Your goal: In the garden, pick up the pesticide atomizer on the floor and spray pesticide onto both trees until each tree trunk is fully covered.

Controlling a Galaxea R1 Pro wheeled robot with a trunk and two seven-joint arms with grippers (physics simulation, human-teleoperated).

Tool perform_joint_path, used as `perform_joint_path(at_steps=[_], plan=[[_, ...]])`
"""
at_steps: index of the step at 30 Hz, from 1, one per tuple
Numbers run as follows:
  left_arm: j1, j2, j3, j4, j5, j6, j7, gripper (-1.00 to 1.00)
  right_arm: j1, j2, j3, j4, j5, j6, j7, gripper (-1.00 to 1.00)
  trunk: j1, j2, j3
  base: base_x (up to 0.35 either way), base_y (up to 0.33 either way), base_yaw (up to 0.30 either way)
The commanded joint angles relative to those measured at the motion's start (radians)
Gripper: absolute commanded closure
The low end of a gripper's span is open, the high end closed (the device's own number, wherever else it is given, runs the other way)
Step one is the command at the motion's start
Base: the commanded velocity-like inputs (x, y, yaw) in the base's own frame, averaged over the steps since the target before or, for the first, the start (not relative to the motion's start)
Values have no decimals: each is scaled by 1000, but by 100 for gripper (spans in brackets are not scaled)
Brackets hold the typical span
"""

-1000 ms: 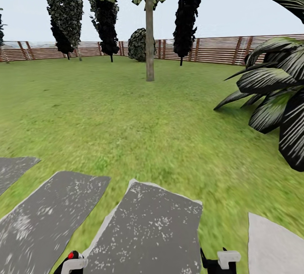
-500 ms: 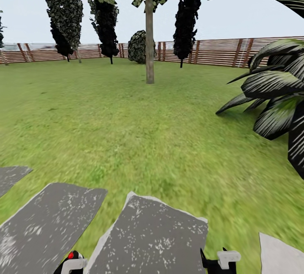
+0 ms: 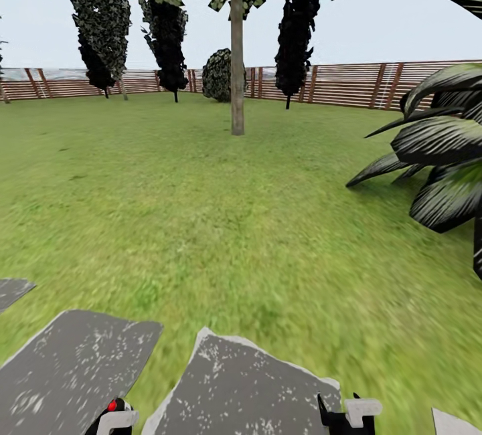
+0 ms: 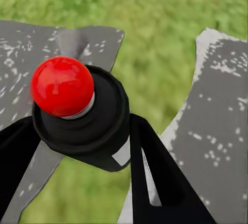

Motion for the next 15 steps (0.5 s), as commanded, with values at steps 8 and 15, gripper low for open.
perform_joint_path(at_steps=[8,15], plan=[[0,0,0,0,0,0,0,100,0,-1,-1,0,0,1,0,-100,0,0,0,337,0,0],[0,0,0,0,0,0,0,100,0,-1,-1,0,0,1,0,-100,0,0,0,337,0,0]])
